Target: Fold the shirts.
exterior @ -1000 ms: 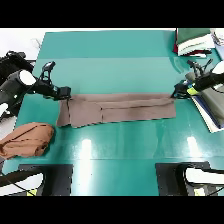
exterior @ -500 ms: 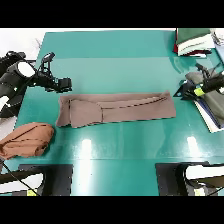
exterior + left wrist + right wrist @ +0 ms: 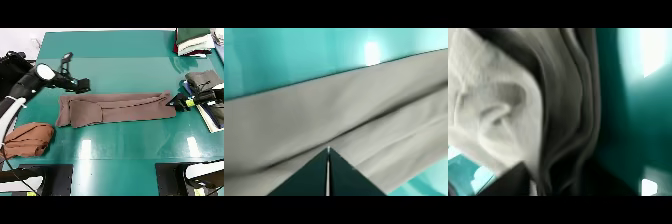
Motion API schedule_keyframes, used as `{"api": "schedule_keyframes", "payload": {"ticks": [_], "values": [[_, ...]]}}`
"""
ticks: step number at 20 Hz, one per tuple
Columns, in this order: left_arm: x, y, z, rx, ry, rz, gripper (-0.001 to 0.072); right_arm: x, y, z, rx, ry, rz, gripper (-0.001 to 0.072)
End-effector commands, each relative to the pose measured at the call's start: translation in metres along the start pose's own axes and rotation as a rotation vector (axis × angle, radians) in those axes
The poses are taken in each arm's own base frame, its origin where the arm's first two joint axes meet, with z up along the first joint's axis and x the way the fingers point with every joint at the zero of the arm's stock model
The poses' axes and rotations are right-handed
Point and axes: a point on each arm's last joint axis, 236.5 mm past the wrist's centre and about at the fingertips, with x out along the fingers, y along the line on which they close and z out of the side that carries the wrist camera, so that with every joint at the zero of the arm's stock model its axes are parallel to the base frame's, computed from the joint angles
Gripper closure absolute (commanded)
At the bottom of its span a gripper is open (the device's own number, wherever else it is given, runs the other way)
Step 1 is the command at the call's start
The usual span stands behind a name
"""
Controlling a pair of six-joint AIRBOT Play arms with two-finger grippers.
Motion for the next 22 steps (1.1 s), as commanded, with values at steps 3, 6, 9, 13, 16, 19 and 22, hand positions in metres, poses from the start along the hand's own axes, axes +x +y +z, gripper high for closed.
{"api": "schedule_keyframes", "payload": {"ticks": [3, 6, 9, 13, 16, 19, 22], "values": [[0.069, -0.054, -0.017, 0.025, 0.051, -0.08, 0.0685, -0.006, 0.032, 0.017, -0.135, -0.086, -0.016, 0.0691], [0.106, -0.071, -0.028, 0.048, 0.108, -0.101, 0.0685, -0.055, 0.081, 0.029, -0.243, -0.177, -0.02, 0.0691], [0.134, -0.085, -0.038, 0.032, 0.148, -0.133, 0.0685, -0.097, 0.152, 0.028, -0.366, -0.266, -0.021, 0.0691], [0.156, -0.087, -0.048, 0.019, 0.176, -0.141, 0.0685, -0.112, 0.241, 0.012, -0.535, -0.314, 0.008, 0.0691], [0.157, -0.085, -0.05, 0.031, 0.184, -0.139, 0.0685, -0.11, 0.295, -0.003, -0.641, -0.32, 0.044, 0.0691], [0.157, -0.083, -0.048, 0.036, 0.176, -0.132, 0.0685, -0.104, 0.341, -0.024, -0.732, -0.32, 0.086, 0.0691], [0.142, -0.08, -0.033, 0.034, 0.185, -0.141, 0.0685, -0.092, 0.376, -0.042, -0.806, -0.321, 0.127, 0.0691]]}}
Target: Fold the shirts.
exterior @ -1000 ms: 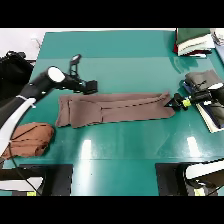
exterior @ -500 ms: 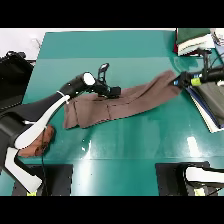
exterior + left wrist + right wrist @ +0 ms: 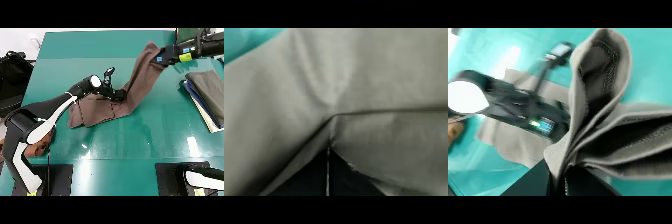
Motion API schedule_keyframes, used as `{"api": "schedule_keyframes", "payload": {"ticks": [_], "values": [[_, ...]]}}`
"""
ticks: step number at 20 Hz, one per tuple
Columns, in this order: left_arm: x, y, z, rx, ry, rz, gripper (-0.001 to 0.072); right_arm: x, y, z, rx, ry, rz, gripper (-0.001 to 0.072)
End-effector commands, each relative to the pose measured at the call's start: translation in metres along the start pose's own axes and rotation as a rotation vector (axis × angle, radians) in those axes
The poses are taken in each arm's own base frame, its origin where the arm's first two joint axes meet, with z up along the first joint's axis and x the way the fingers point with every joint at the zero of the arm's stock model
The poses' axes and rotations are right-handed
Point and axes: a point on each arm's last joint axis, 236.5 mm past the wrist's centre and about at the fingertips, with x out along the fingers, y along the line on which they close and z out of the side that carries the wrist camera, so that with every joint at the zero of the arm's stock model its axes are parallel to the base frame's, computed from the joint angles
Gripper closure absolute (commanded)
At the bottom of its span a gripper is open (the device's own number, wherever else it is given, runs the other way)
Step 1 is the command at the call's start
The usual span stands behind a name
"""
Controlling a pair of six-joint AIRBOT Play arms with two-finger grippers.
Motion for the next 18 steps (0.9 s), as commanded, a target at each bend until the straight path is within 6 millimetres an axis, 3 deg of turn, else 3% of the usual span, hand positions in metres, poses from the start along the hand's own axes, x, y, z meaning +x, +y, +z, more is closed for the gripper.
{"api": "schedule_keyframes", "payload": {"ticks": [1, 3, 5, 7, 10, 11, 12, 13, 15, 18], "values": [[-0.027, 0.006, 0.022, 0.004, -0.016, -0.001, 0.0685, 0.013, 0.049, 0.009, -0.071, -0.028, 0.06, 0.0691], [-0.078, 0.017, 0.058, -0.007, -0.111, 0.008, 0.0685, 0.03, 0.075, 0.003, -0.099, -0.006, 0.103, 0.0691], [-0.15, 0.032, 0.093, -0.019, -0.23, 0.029, 0.0685, 0.058, 0.103, -0.008, -0.131, 0.027, 0.154, 0.0691], [-0.231, 0.048, 0.118, 0.001, -0.357, 0.085, 0.0684, 0.1, 0.141, -0.019, -0.156, 0.036, 0.224, 0.0691], [-0.334, 0.059, 0.126, 0.04, -0.51, 0.186, 0.0684, 0.175, 0.206, -0.045, -0.159, 0.05, 0.376, 0.0689], [-0.361, 0.062, 0.124, 0.056, -0.548, 0.23, 0.0685, 0.198, 0.225, -0.056, -0.184, 0.067, 0.414, 0.0615], [-0.38, 0.064, 0.121, 0.068, -0.573, 0.265, 0.0685, 0.214, 0.238, -0.067, -0.202, 0.092, 0.433, 0.0376], [-0.395, 0.065, 0.118, 0.078, -0.59, 0.293, 0.0684, 0.225, 0.248, -0.074, -0.22, 0.117, 0.453, 0.0278], [-0.409, 0.064, 0.112, 0.089, -0.598, 0.32, 0.0684, 0.23, 0.239, -0.078, -0.256, 0.157, 0.431, 0.0279], [-0.403, 0.064, 0.104, 0.09, -0.56, 0.324, 0.0685, 0.221, 0.17, -0.081, -0.238, 0.263, 0.32, 0.028]]}}
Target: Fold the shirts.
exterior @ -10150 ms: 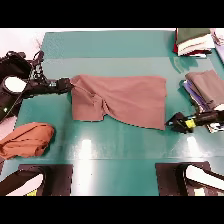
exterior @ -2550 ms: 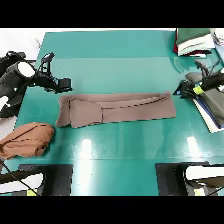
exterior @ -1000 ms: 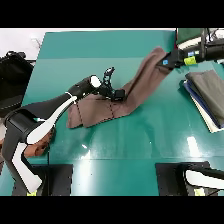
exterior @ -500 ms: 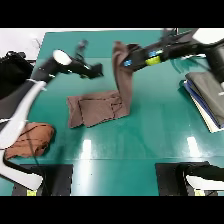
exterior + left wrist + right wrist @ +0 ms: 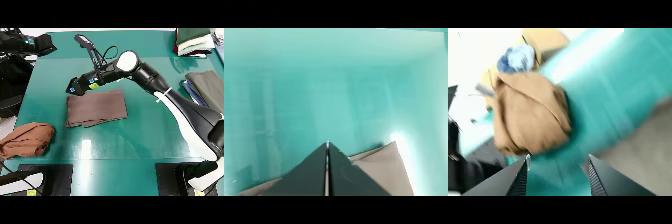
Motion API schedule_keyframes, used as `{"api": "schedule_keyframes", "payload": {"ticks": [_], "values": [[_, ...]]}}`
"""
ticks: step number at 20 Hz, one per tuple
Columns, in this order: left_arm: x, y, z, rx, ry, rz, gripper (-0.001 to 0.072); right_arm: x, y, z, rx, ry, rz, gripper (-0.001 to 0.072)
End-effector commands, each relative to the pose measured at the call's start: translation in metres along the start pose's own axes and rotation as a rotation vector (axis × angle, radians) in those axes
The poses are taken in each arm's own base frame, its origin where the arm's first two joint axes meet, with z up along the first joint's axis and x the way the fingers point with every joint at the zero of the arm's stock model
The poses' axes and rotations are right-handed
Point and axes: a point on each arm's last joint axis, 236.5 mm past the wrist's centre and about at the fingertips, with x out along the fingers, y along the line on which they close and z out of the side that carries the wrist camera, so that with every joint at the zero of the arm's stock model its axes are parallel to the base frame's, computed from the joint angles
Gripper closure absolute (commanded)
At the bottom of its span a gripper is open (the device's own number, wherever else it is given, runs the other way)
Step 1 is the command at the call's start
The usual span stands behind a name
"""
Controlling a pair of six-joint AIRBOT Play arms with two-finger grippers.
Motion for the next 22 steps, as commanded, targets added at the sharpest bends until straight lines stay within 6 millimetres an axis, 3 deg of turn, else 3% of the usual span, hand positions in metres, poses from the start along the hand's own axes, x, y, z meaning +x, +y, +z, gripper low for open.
{"api": "schedule_keyframes", "payload": {"ticks": [1, 4, 7, 9, 10, 12, 15, 20, 21, 22], "values": [[-0.013, 0.005, -0.005, 0.021, 0.018, 0.029, 0.0684, -0.025, -0.059, -0.029, 0.072, 0.118, -0.086, 0.028], [-0.006, -0.013, -0.012, 0.074, 0.034, 0.001, 0.0685, -0.083, -0.141, -0.066, 0.285, 0.12, -0.193, 0.0283], [-0.001, -0.034, -0.015, 0.111, 0.032, -0.034, 0.0684, -0.135, -0.209, -0.122, 0.543, 0.094, -0.279, 0.0279], [0.0, -0.043, -0.015, 0.119, 0.026, -0.048, 0.0684, -0.147, -0.237, -0.155, 0.693, 0.069, -0.286, 0.0174], [0.0, -0.043, -0.015, 0.12, 0.025, -0.049, 0.0684, -0.146, -0.243, -0.167, 0.763, 0.059, -0.263, 0.0173], [0.0, -0.044, -0.015, 0.119, 0.023, -0.051, 0.0684, -0.13, -0.247, -0.18, 0.886, 0.033, -0.19, 0.0174], [0.0, -0.044, -0.015, 0.118, 0.023, -0.052, 0.0684, -0.091, -0.246, -0.189, 0.916, 0.048, -0.135, 0.0174], [0.001, -0.044, -0.015, 0.117, 0.026, -0.052, 0.0684, -0.008, -0.221, -0.173, 0.814, 0.099, -0.101, 0.0184], [0.001, -0.044, -0.016, 0.117, 0.03, -0.052, 0.0684, 0.005, -0.218, -0.165, 0.779, 0.092, -0.107, 0.0232], [0.001, -0.044, -0.017, 0.116, 0.034, -0.054, 0.0684, 0.014, -0.215, -0.155, 0.742, 0.078, -0.114, 0.0365]]}}
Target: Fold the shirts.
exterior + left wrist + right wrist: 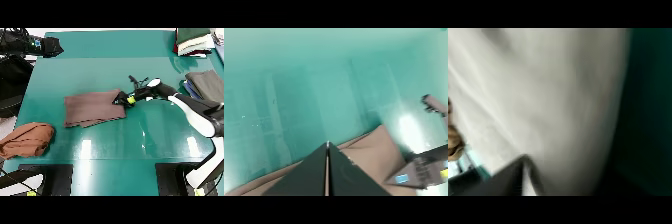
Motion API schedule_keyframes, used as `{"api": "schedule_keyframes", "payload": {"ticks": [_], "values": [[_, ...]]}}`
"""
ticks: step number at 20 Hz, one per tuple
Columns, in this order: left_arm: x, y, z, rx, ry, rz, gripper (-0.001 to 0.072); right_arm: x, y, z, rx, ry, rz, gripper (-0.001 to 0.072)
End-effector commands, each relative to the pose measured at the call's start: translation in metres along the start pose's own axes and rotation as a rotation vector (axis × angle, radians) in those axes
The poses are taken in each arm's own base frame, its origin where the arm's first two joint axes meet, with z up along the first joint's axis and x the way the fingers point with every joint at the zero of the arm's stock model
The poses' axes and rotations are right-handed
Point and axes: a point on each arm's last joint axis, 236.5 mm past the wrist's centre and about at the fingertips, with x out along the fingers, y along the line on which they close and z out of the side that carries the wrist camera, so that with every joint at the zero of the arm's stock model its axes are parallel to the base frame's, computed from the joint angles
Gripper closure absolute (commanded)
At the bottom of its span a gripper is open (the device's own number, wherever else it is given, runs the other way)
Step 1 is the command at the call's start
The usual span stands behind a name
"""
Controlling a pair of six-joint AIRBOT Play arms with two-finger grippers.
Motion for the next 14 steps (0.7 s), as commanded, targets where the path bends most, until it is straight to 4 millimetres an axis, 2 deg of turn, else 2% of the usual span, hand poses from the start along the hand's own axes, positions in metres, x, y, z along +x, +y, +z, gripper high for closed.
{"api": "schedule_keyframes", "payload": {"ticks": [1, 3, 5, 7, 10, 12, 14], "values": [[0.0, -0.002, -0.003, -0.005, 0.012, -0.01, 0.0685, 0.037, 0.033, 0.015, -0.106, -0.053, 0.001, 0.0504], [0.0, -0.005, -0.004, -0.008, 0.015, -0.017, 0.0685, 0.03, 0.059, 0.034, -0.188, -0.107, 0.018, 0.0693], [0.002, -0.015, -0.006, 0.006, 0.021, -0.033, 0.0685, 0.005, 0.075, 0.056, -0.258, -0.149, 0.016, 0.0691], [0.006, -0.034, -0.01, 0.031, 0.027, -0.064, 0.0685, -0.041, 0.07, 0.086, -0.305, -0.222, -0.063, 0.069], [0.011, -0.067, -0.016, 0.074, 0.032, -0.119, 0.0685, -0.145, 0.044, 0.133, -0.284, -0.384, -0.173, 0.069], [0.013, -0.088, -0.021, 0.099, 0.037, -0.154, 0.0685, -0.222, 0.015, 0.151, -0.251, -0.479, -0.242, 0.069], [0.014, -0.104, -0.024, 0.117, 0.035, -0.181, 0.0685, -0.3, -0.02, 0.158, -0.193, -0.583, -0.314, 0.069]]}}
